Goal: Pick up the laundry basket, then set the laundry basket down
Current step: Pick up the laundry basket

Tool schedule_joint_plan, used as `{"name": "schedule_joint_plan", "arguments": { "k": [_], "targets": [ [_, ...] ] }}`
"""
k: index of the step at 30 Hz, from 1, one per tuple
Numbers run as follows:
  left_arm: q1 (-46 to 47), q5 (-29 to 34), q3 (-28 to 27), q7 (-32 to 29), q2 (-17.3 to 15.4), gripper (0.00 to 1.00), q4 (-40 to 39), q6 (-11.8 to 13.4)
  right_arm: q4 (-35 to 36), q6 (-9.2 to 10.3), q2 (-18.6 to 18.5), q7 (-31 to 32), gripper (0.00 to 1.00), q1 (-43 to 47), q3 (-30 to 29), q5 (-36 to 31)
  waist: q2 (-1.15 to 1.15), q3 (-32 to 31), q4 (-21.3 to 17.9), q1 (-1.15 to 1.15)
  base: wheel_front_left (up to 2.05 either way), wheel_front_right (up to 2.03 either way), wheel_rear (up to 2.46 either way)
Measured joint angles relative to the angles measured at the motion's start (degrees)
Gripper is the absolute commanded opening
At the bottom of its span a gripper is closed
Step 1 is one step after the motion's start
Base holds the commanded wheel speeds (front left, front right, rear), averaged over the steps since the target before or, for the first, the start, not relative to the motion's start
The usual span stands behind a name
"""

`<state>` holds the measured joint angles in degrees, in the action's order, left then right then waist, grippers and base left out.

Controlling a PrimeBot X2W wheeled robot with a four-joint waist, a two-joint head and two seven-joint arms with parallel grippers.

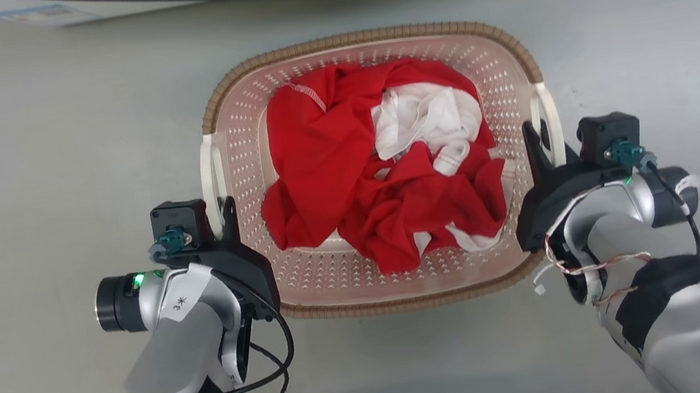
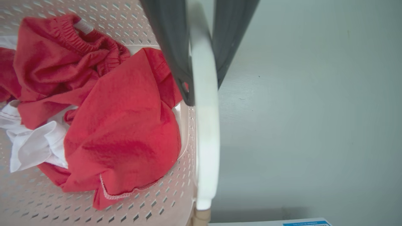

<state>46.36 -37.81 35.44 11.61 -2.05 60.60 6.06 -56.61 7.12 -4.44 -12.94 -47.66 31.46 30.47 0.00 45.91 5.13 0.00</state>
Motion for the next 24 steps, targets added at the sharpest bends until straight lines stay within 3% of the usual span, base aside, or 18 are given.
{"name": "schedule_joint_plan", "arguments": {
  "k": [24],
  "targets": [
    [-11.77, -4.95, 6.26, -4.76, 0.08, 0.00, 3.93, -0.57, -2.26, 0.27, 0.16, 6.92, 0.00, 11.41, 11.31, 10.16, 0.00, -16.25, -0.53, -0.01, 0.00, 0.00, 0.00]
  ]
}}
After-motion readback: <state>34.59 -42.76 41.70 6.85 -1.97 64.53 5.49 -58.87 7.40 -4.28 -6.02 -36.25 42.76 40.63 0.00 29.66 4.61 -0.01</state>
